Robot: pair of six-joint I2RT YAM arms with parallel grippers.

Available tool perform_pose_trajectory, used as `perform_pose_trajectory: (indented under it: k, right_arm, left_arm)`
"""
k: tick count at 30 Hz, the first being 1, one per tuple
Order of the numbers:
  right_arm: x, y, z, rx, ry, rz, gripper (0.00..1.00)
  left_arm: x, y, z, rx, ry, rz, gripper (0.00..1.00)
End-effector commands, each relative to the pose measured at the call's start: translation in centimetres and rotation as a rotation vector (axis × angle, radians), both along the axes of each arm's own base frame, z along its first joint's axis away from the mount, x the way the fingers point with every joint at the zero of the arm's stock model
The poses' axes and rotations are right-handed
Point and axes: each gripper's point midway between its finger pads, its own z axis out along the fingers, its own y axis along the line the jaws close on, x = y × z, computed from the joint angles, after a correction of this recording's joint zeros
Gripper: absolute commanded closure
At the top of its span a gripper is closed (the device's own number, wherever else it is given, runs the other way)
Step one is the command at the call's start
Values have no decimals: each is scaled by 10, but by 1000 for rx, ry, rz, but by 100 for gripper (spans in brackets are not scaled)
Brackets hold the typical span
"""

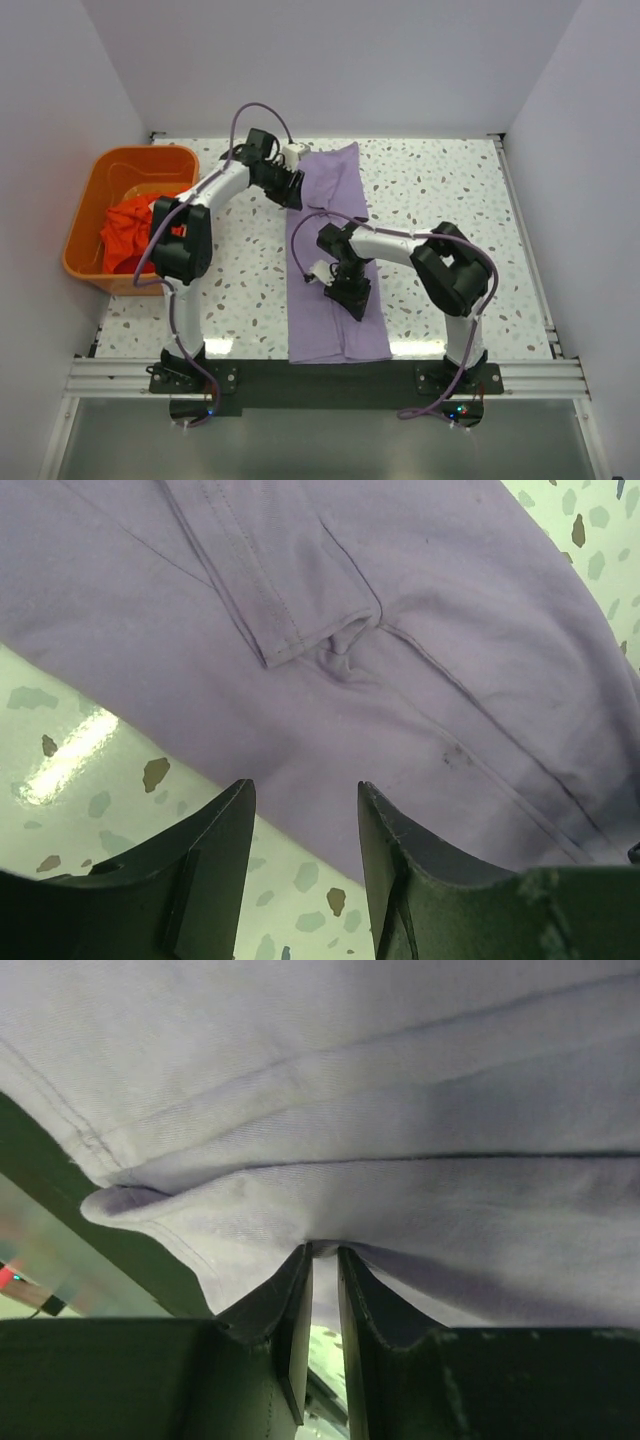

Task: Fold and stack the t-shirts
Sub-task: Fold the tshirt

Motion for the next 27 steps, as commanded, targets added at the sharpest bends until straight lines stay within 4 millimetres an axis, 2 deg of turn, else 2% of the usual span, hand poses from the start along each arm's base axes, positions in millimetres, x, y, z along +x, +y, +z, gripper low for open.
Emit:
perform_pose_trajectory:
  k: [1,5,6,8,9,11,12,14,18,20,23,25,27]
  right_arm:
    - [15,48,-2,161,-23,-37,78]
    - [41,71,51,341,-70,-42,74]
    - [56,65,60,362,-88,-85,74]
    - [84,68,86,435,-159,-127,74]
    - [103,59,93,448,-193,-176,74]
    - [134,57,103,466,-274,-212,75]
    - [151,49,102,439,-324,-237,75]
    - [182,44,98,412,-407,-290,76]
    - [229,33,86,350,-507,-395,79]
    - [251,27,75,323,-551,-446,80]
    - [273,21,57,280,-585,-514,82]
    - [281,18,50,256,-587,-541,83]
    - [286,14,36,229,-569,-573,83]
  left_arm:
    - [9,-9,0,-26,3,-18,50]
    - [17,-11,-7,-22,16,-2,51]
    - [18,-10,-11,-19,20,5,52]
    - [21,-9,-16,-14,25,29,53]
    - [23,-8,-17,-14,25,39,55]
    - [24,-8,-18,-28,35,52,55]
    - [24,-8,-18,-34,37,54,55]
    - [24,-10,-17,-48,42,60,56]
    - [21,-9,-20,-52,71,95,56]
    - [21,-5,-28,-31,84,116,57]
    - [22,2,-44,-14,122,143,62]
    - [21,7,-57,-9,162,156,65]
    - [23,6,-58,-12,165,147,68]
